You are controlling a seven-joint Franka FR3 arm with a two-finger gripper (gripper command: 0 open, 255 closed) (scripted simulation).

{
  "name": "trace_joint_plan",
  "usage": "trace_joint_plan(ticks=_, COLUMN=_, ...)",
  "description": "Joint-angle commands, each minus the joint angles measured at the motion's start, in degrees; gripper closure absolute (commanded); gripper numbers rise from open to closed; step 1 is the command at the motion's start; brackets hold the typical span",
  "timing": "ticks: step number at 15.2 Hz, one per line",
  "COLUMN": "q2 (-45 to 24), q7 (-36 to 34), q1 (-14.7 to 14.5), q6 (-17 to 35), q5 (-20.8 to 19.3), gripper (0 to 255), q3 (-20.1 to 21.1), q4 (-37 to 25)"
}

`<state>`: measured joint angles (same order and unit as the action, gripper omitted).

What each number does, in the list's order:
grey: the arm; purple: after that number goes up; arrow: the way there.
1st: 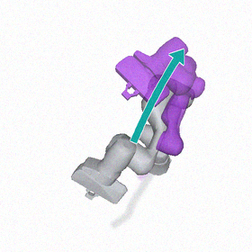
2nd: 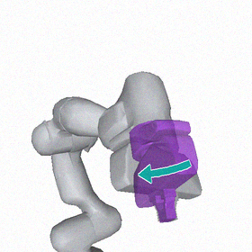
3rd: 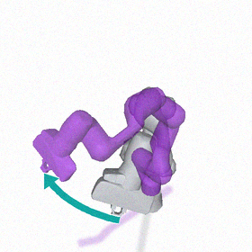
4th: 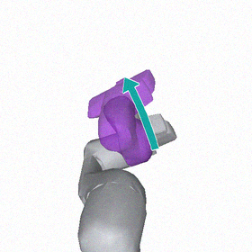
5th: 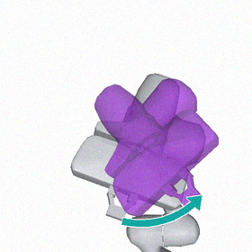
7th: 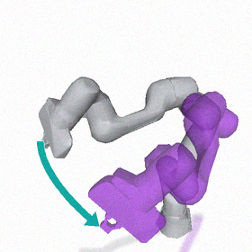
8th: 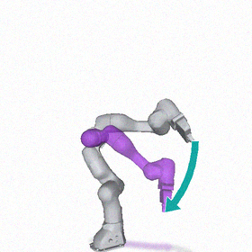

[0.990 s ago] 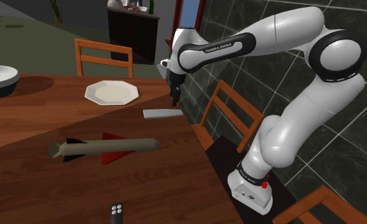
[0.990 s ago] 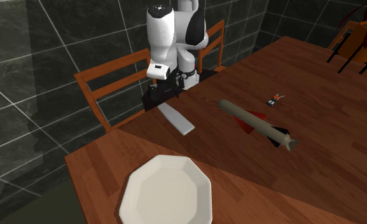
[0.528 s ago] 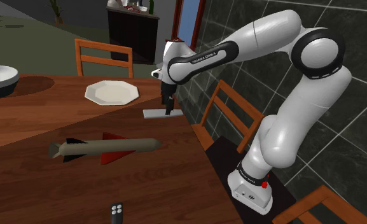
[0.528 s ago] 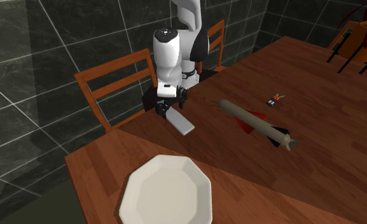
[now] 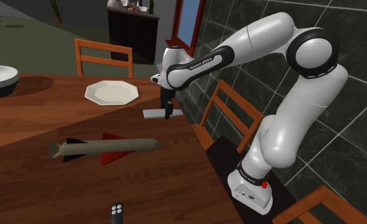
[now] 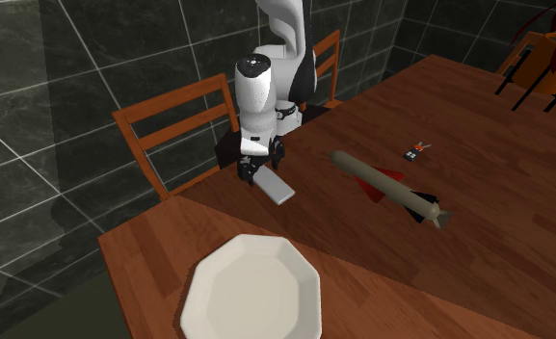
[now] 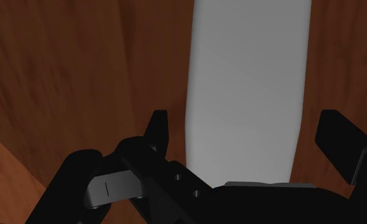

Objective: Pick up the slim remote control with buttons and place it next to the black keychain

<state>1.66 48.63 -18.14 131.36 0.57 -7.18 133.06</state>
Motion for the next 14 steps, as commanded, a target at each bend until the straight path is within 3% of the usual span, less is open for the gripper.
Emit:
trace_joint_plan(ticks=1, q2=0.0, q7=0.0, q1=0.0, q6=0.0, q5=0.0, gripper=0, q3=0.0, q4=0.0)
trace_joint_plan(ticks=3, q2=0.0, q7=0.0, q1=0.0, q6=0.0, q5=0.0, gripper=0, q3=0.0, q4=0.0)
trace_joint_plan(ticks=4, q2=0.0, q7=0.0, q1=0.0, q6=0.0, q5=0.0, gripper=255, q3=0.0, q4=0.0)
trace_joint_plan(ticks=14, q2=0.5, q7=-0.1, q1=0.0, q6=-0.8, q5=-0.1, gripper=255, q3=0.0, q4=-0.3)
